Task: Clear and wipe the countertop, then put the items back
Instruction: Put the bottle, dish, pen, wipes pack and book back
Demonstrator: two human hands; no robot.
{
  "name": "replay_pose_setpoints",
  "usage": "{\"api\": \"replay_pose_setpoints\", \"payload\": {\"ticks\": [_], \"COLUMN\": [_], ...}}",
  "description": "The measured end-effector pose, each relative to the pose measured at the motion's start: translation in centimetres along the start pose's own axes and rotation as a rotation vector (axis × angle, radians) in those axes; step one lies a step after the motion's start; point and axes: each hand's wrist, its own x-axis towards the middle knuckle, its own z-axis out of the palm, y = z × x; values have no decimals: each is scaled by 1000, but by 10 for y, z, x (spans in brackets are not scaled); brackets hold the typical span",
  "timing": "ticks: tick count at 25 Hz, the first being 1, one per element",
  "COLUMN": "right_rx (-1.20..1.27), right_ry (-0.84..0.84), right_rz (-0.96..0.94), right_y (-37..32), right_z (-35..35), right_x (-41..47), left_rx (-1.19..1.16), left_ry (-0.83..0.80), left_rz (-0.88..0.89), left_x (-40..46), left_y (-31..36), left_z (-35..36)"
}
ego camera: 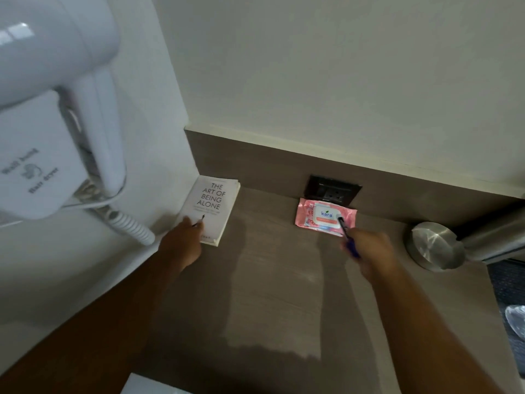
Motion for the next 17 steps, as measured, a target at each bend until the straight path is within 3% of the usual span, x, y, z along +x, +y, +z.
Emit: {"api": "replay_pose_setpoints", "payload": {"ticks": [3, 5, 13, 17], "right_rx": [117, 48, -425, -570], "right_ry": [-292, -388, -503, -509], "right_rz": [73, 72, -213, -291], "right_y": [-2, -4, -16, -16], "right_z": [69, 116, 277, 302], "right_x": [-32, -41, -29, -17], "left_rx": [-100, -123, -153, -421], "left_ry": [58, 99, 164, 192], "left_rz": [28, 29, 5, -37], "left_x": [0, -3, -3, -2], "left_y": [-2, -3, -1, -3], "left_z": [10, 18, 33, 24]}}
